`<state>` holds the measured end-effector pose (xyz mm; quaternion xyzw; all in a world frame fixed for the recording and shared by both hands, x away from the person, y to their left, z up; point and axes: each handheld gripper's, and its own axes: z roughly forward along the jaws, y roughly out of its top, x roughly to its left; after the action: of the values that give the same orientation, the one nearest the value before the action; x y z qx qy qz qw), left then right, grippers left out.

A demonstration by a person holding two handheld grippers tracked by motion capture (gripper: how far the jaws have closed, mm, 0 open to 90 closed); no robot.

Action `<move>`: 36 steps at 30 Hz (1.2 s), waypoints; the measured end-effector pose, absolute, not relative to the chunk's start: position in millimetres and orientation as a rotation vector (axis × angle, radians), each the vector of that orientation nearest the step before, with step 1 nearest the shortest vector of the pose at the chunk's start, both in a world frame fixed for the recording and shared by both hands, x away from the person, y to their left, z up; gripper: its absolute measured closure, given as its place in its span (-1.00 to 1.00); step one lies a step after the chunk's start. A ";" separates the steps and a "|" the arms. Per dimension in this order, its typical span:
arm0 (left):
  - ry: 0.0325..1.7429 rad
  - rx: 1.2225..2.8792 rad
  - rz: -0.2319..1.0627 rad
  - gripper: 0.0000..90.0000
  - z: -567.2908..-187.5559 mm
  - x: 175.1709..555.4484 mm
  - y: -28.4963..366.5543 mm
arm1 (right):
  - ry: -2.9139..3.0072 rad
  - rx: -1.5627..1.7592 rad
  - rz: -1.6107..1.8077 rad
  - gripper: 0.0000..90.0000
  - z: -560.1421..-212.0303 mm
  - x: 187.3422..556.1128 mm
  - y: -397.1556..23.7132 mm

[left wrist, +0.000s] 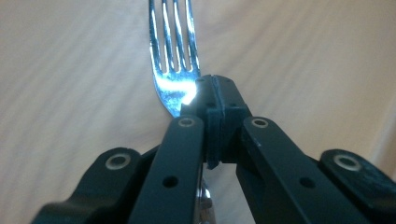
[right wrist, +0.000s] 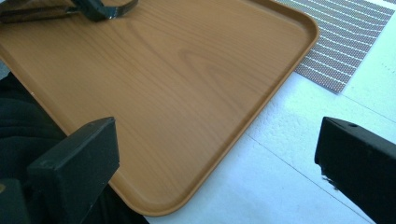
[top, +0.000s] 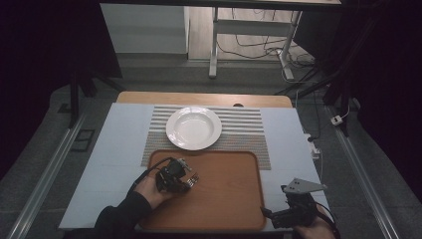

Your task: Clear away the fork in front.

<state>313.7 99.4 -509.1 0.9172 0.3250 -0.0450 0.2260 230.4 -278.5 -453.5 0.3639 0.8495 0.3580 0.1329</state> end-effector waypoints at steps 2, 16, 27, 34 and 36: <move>0.930 2.514 -0.113 0.98 -509.4 316.9 104.5 | 2.465 1.053 1.033 -1.00 -453.4 230.3 -278.3; 1.091 2.464 -0.069 0.98 -510.1 332.2 142.4 | 2.468 1.055 1.032 -1.00 -453.7 230.5 -278.2; 1.162 2.435 -0.064 0.97 -511.0 337.1 160.0 | 2.467 1.054 1.027 -0.99 -453.9 230.5 -278.2; 1.207 2.397 -0.079 0.95 -512.0 340.3 169.8 | 2.467 1.054 1.024 -0.99 -453.9 230.5 -278.0; 1.219 2.389 -0.078 0.93 -512.1 340.2 171.5 | 2.466 1.056 1.023 -0.99 -453.9 230.5 -278.0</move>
<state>340.2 171.5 -512.1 0.8671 0.4425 -0.0281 0.2270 230.5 -278.0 -453.9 0.3643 0.8511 0.3530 0.1348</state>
